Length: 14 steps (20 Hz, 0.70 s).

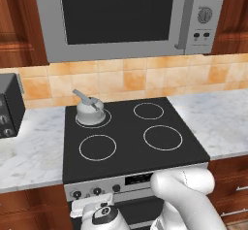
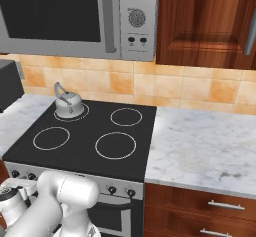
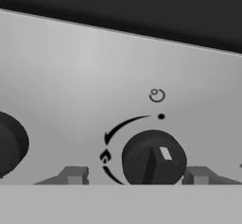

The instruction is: Turn on the rear left burner of the stove.

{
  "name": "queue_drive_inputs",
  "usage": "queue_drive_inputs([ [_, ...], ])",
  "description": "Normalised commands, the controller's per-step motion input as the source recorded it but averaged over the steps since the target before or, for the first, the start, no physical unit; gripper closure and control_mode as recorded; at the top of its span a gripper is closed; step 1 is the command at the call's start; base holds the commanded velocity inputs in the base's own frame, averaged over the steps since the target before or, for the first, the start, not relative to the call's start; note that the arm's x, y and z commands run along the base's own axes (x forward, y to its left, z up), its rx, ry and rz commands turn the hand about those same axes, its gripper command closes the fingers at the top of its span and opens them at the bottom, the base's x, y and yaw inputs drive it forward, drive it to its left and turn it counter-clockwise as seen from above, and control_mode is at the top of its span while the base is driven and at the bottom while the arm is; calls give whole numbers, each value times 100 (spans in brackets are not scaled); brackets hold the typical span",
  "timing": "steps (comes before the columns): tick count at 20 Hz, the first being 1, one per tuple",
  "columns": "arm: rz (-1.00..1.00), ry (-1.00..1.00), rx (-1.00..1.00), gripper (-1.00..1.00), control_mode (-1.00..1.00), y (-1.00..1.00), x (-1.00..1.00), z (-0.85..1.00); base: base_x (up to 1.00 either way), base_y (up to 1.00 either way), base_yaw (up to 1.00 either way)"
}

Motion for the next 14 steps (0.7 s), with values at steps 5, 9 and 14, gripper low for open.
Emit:
queue_drive_inputs([
  [5,0,0,0,-100,-100,1,0,0,0,0,0],
  [9,0,0,0,100,-100,1,0,0,0,0,0],
  [14,0,0,0,100,-100,4,0,2,0,0,0],
])
